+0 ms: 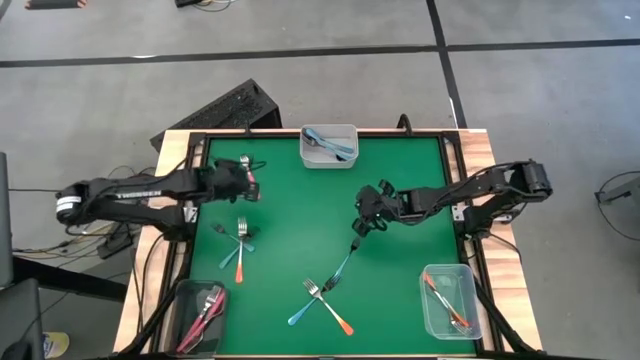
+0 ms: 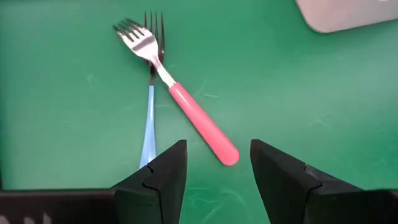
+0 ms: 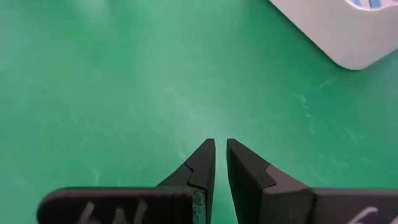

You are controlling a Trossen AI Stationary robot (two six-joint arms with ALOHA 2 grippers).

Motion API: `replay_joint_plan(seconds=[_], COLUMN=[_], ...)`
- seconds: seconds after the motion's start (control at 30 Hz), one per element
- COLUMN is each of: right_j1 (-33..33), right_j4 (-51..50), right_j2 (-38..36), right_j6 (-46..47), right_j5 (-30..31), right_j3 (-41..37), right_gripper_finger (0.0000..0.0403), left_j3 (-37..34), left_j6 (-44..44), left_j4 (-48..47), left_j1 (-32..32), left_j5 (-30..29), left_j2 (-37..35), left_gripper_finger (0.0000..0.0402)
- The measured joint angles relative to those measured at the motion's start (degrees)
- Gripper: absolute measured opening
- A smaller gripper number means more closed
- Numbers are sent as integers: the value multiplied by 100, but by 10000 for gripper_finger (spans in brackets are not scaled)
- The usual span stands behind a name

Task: Sort silverware by color (type)
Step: Put the blue fork into the white bin

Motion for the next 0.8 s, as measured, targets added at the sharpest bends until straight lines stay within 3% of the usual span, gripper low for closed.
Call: replay_joint_plan(seconds=[0.37, 0.8], right_j1=[-38, -41], right_j4=[116, 126], right_j2=[45, 45], right_j6=[36, 26], right_j5=[-18, -18], right_j3=[-85, -85], right_gripper_finger=[68, 68], left_j3=[-7, -7], left_j6=[243, 609], left_j4=[640, 1724], left_j1=[1034, 1194], left_j5=[360, 787], left_j2=[1381, 2224], left_gripper_finger=[163, 163])
